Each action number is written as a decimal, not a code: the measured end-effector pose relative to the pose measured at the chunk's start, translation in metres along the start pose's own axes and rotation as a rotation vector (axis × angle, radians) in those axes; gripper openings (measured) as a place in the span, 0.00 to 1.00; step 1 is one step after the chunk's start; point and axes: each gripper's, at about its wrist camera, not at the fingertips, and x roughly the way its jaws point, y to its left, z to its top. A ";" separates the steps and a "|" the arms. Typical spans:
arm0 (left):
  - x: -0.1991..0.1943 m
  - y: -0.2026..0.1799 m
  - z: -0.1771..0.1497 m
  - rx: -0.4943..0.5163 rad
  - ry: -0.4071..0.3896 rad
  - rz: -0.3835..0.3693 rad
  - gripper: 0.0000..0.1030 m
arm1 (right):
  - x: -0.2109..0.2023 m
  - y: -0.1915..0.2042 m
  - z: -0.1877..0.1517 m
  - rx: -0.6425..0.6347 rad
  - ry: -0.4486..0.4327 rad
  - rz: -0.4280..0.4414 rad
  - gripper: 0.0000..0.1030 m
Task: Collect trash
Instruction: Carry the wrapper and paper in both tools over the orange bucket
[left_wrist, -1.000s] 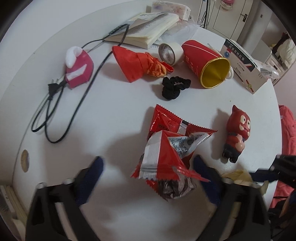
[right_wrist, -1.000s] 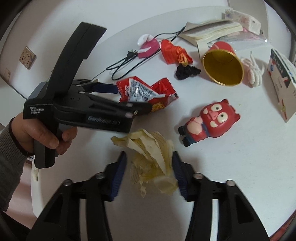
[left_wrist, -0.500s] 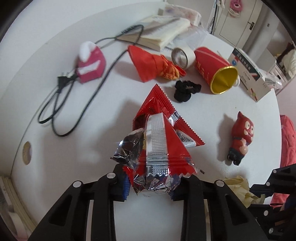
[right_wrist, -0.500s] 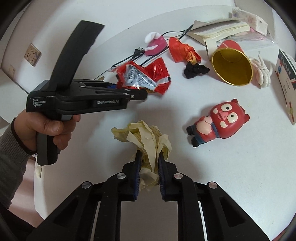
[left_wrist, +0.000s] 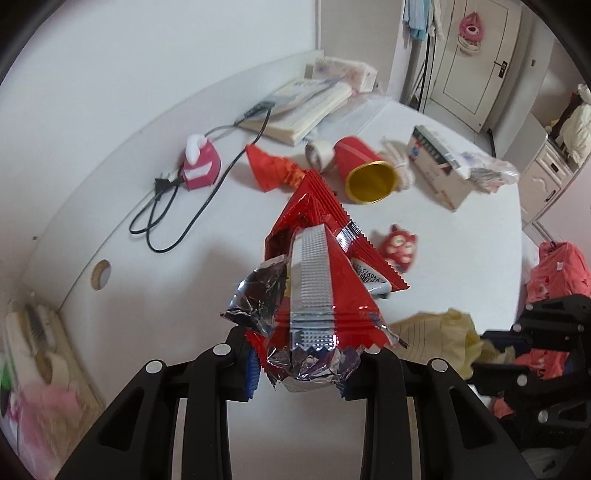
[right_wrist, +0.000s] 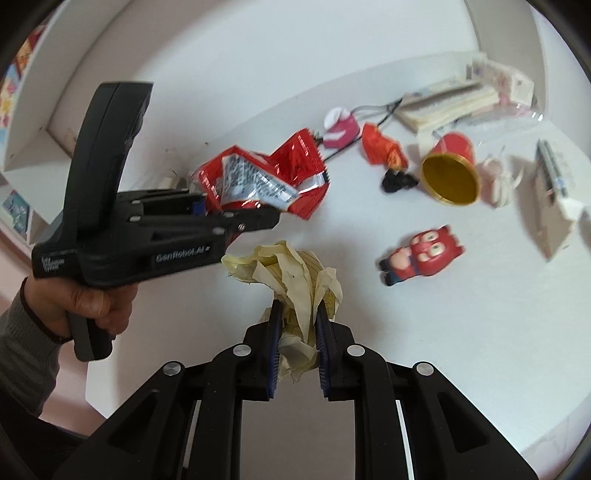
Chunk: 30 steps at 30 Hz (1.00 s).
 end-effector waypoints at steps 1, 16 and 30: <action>-0.005 -0.007 0.000 -0.002 -0.012 0.004 0.31 | -0.012 0.000 -0.001 -0.004 -0.019 -0.005 0.17; -0.067 -0.134 0.013 0.078 -0.145 -0.077 0.31 | -0.181 -0.046 -0.050 0.062 -0.254 -0.146 0.17; -0.054 -0.275 0.047 0.313 -0.185 -0.275 0.31 | -0.298 -0.117 -0.118 0.255 -0.422 -0.402 0.13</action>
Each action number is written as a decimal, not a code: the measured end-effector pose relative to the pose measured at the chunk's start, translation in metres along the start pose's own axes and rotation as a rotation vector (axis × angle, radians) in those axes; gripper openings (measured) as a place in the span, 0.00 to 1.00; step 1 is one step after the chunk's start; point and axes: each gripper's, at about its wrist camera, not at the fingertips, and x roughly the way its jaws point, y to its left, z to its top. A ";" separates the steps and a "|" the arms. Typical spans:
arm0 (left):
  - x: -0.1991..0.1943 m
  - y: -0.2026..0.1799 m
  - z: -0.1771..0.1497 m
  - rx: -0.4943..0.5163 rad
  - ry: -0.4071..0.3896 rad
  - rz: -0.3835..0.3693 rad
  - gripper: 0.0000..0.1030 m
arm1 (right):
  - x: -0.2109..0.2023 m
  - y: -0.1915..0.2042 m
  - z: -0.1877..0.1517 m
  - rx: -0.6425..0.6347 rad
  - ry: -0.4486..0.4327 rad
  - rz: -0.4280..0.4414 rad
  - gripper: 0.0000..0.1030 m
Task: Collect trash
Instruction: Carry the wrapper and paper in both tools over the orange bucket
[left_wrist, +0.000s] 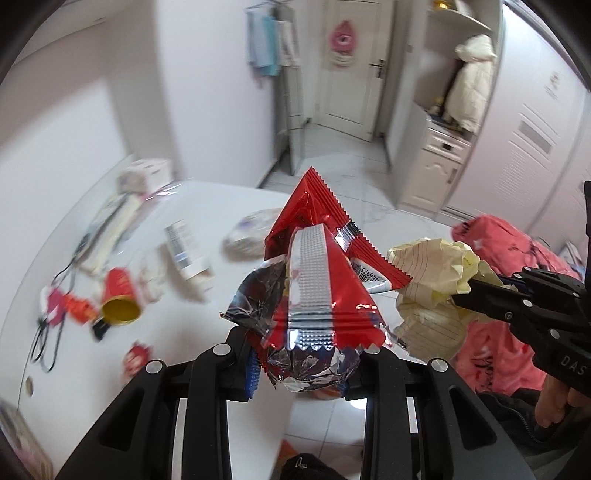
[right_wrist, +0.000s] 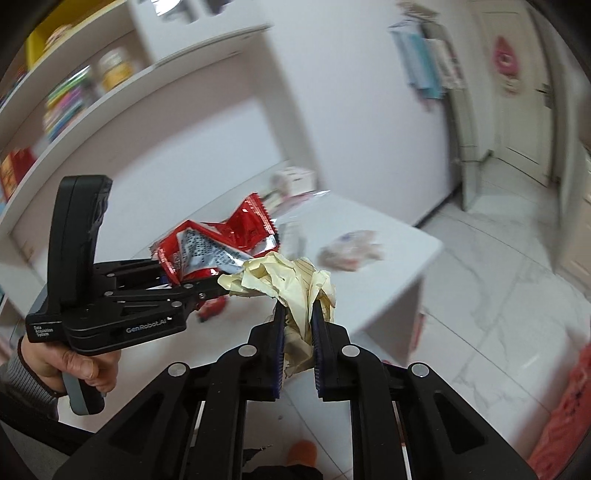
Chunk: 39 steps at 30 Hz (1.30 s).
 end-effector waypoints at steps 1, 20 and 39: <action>0.006 -0.008 0.003 0.019 0.005 -0.018 0.31 | -0.006 -0.011 -0.001 0.023 -0.009 -0.018 0.13; 0.130 -0.089 0.010 0.137 0.226 -0.159 0.31 | -0.002 -0.142 -0.050 0.305 0.053 -0.228 0.13; 0.305 -0.100 -0.061 0.009 0.508 -0.183 0.31 | 0.160 -0.244 -0.162 0.507 0.252 -0.342 0.13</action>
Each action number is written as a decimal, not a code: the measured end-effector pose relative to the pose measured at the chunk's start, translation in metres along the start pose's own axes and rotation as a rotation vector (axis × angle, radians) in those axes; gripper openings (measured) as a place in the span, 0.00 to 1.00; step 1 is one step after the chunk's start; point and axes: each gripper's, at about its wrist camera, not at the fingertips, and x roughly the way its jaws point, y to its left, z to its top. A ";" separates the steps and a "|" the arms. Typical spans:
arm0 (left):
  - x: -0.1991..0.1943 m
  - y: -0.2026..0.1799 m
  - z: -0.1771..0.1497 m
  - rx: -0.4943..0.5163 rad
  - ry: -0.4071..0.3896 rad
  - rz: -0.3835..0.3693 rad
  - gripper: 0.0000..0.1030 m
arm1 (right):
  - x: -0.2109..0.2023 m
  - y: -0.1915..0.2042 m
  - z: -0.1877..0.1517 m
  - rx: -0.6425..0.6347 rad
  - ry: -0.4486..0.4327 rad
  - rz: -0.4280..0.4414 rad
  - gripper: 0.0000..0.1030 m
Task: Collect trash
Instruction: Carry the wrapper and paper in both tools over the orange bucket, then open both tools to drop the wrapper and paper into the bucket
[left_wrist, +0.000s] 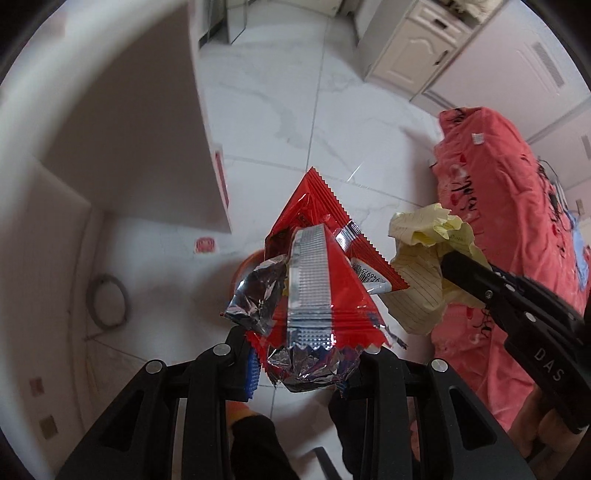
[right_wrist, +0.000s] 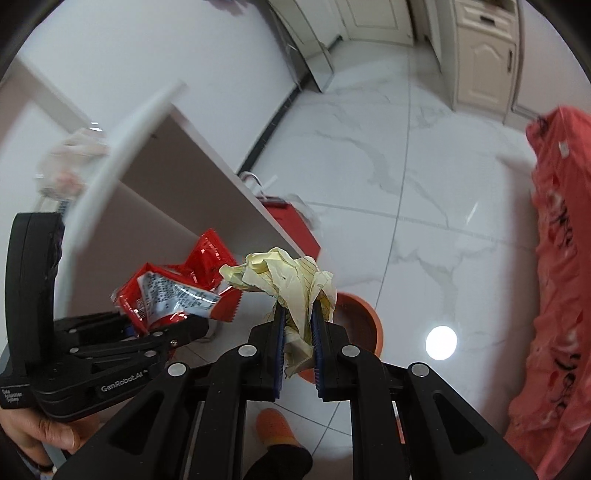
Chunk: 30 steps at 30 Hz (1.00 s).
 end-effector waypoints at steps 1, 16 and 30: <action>0.010 0.002 0.001 -0.012 0.012 -0.003 0.31 | 0.011 -0.004 -0.001 0.010 0.012 0.001 0.13; 0.098 0.019 0.000 -0.055 0.130 -0.029 0.40 | 0.130 -0.035 -0.026 0.049 0.139 -0.048 0.16; 0.111 0.027 -0.003 -0.026 0.142 -0.029 0.54 | 0.157 -0.057 -0.028 0.077 0.179 -0.039 0.32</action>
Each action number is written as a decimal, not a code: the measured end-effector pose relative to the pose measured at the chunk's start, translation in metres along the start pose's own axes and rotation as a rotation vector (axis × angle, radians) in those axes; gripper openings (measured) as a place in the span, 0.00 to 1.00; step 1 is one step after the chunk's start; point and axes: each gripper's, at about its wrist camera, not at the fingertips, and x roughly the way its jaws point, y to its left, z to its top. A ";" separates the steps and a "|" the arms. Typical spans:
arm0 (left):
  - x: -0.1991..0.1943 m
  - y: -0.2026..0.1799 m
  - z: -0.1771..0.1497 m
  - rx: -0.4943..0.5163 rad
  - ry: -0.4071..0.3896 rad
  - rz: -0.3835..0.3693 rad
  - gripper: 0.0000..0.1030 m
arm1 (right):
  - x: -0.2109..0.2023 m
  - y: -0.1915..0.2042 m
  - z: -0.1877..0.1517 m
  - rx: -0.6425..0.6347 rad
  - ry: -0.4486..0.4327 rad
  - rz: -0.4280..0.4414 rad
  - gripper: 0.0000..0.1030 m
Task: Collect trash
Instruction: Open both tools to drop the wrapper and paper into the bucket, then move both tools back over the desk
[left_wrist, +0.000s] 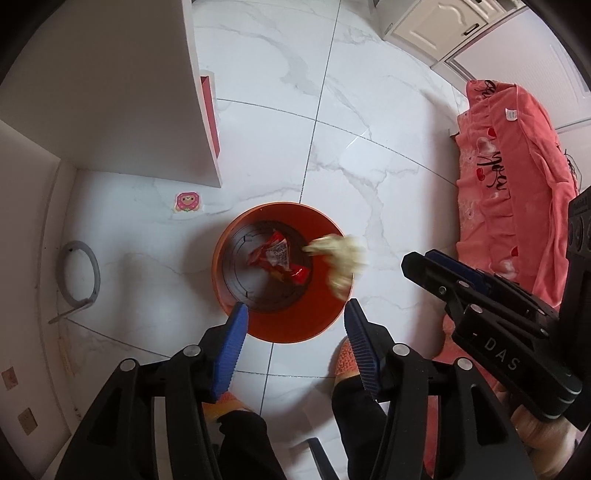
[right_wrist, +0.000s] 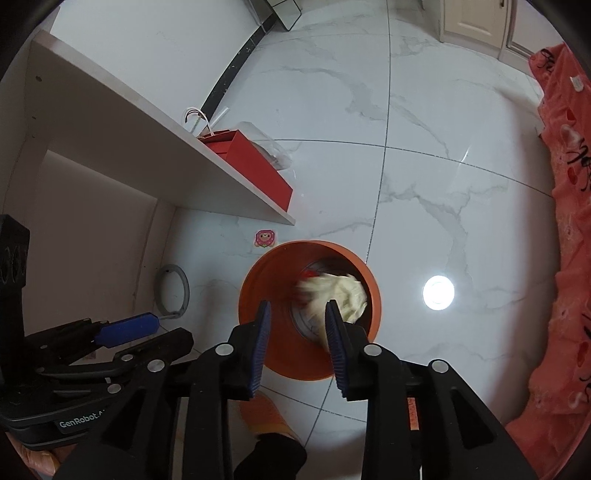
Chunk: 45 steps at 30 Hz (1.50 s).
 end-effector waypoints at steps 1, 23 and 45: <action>0.002 -0.001 0.001 0.001 0.001 0.000 0.54 | -0.001 0.001 0.000 -0.002 -0.001 -0.004 0.32; -0.107 -0.035 -0.019 0.040 -0.141 0.067 0.54 | -0.141 0.059 0.005 -0.131 -0.100 0.037 0.32; -0.304 -0.049 -0.094 0.017 -0.475 0.202 0.76 | -0.343 0.175 -0.021 -0.383 -0.286 0.207 0.37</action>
